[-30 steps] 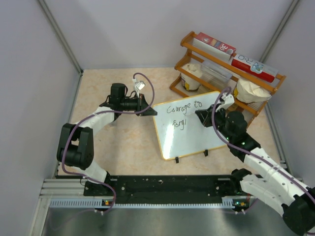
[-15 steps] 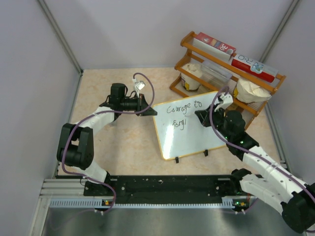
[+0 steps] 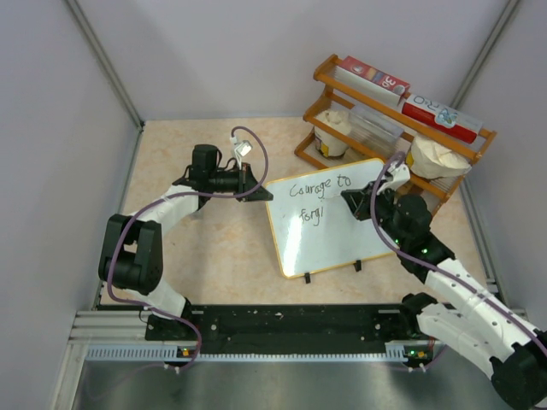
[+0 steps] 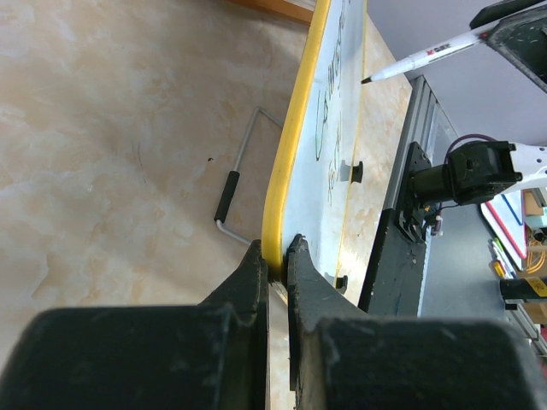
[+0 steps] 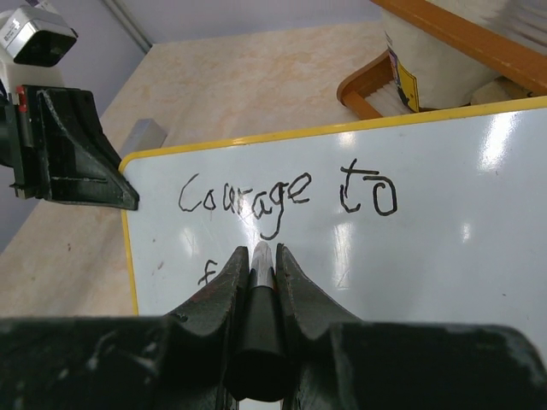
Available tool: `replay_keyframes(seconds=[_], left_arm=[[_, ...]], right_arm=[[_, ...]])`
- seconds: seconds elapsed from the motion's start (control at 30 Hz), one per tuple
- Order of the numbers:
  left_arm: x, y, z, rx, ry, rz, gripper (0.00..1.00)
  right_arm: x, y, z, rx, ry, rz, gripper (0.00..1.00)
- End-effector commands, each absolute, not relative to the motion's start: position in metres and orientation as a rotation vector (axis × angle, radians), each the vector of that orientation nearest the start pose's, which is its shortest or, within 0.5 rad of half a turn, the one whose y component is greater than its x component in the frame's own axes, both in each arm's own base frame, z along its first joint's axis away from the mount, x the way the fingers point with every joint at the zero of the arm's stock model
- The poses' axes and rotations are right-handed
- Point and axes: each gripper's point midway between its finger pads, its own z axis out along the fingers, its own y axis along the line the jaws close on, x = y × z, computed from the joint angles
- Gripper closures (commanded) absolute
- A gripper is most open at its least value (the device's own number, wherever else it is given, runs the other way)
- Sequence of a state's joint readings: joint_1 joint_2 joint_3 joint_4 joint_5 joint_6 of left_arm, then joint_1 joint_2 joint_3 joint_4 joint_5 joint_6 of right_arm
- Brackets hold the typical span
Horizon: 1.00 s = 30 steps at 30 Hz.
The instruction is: Write a sentence on the whiteboard
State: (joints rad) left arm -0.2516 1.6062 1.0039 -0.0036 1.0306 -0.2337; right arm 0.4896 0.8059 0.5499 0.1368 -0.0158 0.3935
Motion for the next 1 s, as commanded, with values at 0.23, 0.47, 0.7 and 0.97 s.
replay_keyframes(seconds=[0.23,0.47,0.7,0.97], left_arm=[[0.308,-0.248,0.119,0.778,2.098,-1.248,1.0],[0.308,-0.248,0.118,0.777,2.099,-1.253,1.0],[0.308,-0.248,0.119,0.778,2.096,-1.252,1.0],[0.308,-0.248,0.119,0.779,2.096,-1.254,1.0]], right_arm=[[0.279,0.164,0.226,-0.094,1.748,0.637,1.0],[0.277,0.162,0.21,-0.097,1.79,0.625,1.0],[0.273,0.161,0.203,-0.092,1.805,0.625,1.0],[0.268,0.158,0.2,-0.097,1.823,0.617,1.0]])
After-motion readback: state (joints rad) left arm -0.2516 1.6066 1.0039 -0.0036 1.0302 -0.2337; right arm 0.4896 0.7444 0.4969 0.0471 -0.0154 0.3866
